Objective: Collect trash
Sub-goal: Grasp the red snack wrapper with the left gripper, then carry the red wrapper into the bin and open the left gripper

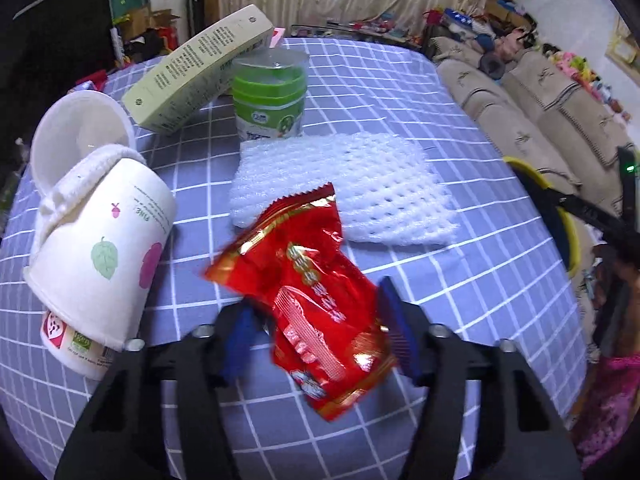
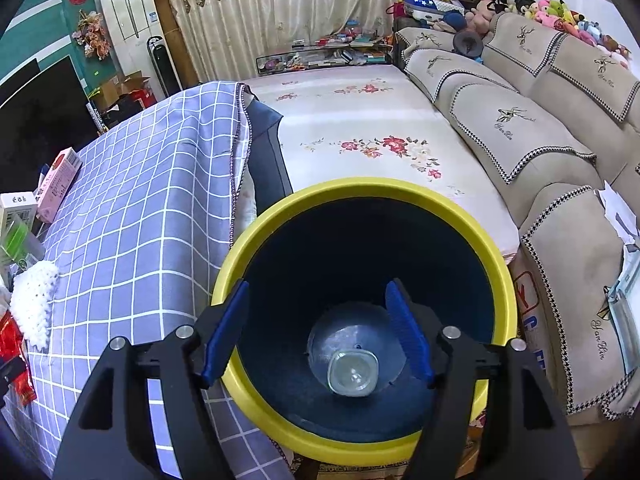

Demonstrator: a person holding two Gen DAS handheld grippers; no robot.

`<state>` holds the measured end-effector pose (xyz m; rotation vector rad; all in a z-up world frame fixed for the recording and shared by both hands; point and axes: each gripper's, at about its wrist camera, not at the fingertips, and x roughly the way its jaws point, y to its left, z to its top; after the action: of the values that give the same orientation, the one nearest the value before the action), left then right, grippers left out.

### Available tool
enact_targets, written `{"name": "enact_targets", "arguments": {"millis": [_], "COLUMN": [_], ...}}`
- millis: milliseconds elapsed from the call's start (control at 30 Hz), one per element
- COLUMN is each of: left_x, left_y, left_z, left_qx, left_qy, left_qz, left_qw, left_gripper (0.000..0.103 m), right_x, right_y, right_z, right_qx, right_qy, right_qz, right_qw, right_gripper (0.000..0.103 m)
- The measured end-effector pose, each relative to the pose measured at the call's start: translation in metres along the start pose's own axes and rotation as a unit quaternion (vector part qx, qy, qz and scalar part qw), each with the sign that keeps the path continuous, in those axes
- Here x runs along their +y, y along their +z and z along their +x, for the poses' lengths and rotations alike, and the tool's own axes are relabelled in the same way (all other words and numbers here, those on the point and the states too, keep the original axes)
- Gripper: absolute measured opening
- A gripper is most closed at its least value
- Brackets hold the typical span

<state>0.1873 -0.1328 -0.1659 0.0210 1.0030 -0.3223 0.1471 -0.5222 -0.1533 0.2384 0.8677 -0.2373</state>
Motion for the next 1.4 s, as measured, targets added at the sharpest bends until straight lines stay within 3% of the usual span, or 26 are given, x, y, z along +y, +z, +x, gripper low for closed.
{"name": "enact_targets", "arguments": {"millis": [33,67,133,467,733,900,1067,1167,1300,1400], "left_x": [0.000,0.002,0.004,0.005,-0.024,-0.059,-0.117,-0.162,-0.218,-0.254], "left_y": [0.002,0.000,-0.002,-0.014,0.003,0.026,0.055,0.070,0.083,0.092], "left_z": [-0.002,-0.005,-0.011,-0.058,-0.097,-0.101,-0.093,-0.077,-0.039,-0.003], "left_qx": [-0.003,-0.004,-0.008,-0.038,-0.082,-0.093,-0.111,-0.112,-0.095,-0.074], "left_qy": [-0.005,-0.009,-0.022,-0.041,-0.060,-0.091,-0.114,-0.138,-0.154,-0.148], "left_qz": [0.002,0.001,-0.005,0.015,0.066,0.102,0.164,0.199,0.226,0.250], "left_qw": [1.0000,1.0000,0.9997,0.9983,0.9926,0.9862,0.9736,0.9638,0.9571,0.9541], "left_gripper": [0.028,0.015,0.007,0.004,0.004,0.004,0.004,0.004,0.004,0.004], "right_x": [0.000,0.000,0.000,-0.009,-0.019,-0.039,-0.068,-0.086,-0.106,-0.116], "right_y": [0.000,0.000,0.000,-0.003,-0.010,-0.020,-0.034,-0.039,-0.041,-0.043], "right_z": [0.000,-0.002,-0.006,-0.042,-0.084,-0.108,-0.132,-0.143,-0.151,-0.152], "right_qx": [-0.001,-0.003,-0.009,-0.042,-0.087,-0.109,-0.130,-0.136,-0.142,-0.142], "right_qy": [0.001,0.004,0.006,0.026,0.022,0.004,-0.030,-0.044,-0.060,-0.066], "right_qz": [0.000,0.001,0.005,0.017,0.022,0.034,0.055,0.067,0.081,0.090], "right_qw": [1.000,1.000,1.000,0.999,0.996,0.993,0.990,0.987,0.985,0.984], "right_gripper": [0.066,0.066,0.066,0.067,0.070,0.071,0.074,0.074,0.075,0.075]}}
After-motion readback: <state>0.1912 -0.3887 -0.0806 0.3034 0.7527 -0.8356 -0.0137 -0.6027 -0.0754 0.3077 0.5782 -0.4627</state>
